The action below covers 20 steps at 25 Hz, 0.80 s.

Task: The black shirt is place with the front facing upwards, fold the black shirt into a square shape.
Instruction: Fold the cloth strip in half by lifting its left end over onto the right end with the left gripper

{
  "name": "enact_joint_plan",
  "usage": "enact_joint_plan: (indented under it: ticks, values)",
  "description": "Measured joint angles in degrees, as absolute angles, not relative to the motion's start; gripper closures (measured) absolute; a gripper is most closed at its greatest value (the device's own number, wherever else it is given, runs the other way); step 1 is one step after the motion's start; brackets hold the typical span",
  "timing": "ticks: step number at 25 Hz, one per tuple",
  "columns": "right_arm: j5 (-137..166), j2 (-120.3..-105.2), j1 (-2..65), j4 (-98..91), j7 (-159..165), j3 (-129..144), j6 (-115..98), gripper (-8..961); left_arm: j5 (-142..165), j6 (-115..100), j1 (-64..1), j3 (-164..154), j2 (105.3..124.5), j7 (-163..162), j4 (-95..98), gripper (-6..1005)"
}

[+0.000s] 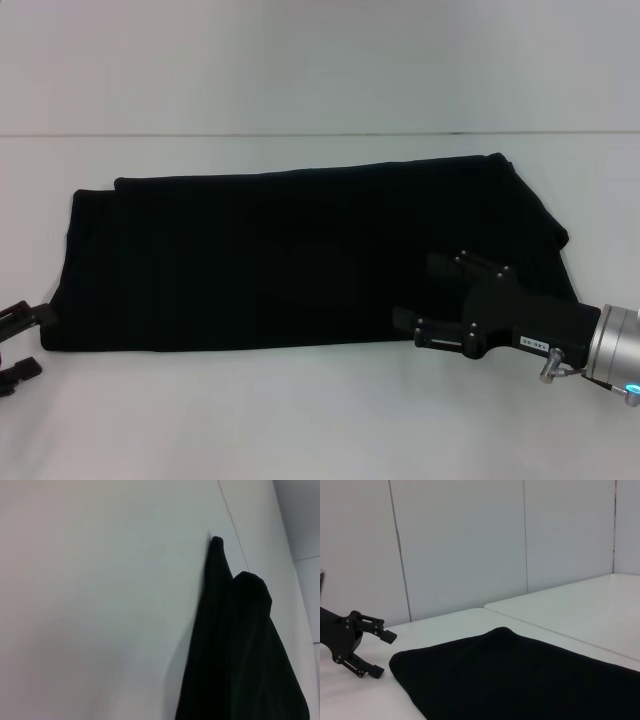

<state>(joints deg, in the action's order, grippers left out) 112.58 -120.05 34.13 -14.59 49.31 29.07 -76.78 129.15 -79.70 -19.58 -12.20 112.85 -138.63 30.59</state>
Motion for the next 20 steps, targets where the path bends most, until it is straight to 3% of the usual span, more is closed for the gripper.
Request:
enact_joint_plan:
  ticks: [20]
  values:
    - [112.59, -120.05, 33.92, -14.28, 49.39, 29.1, -77.08, 21, 132.11, -76.66, -24.2, -12.59, 113.15, -140.58, 30.33, 81]
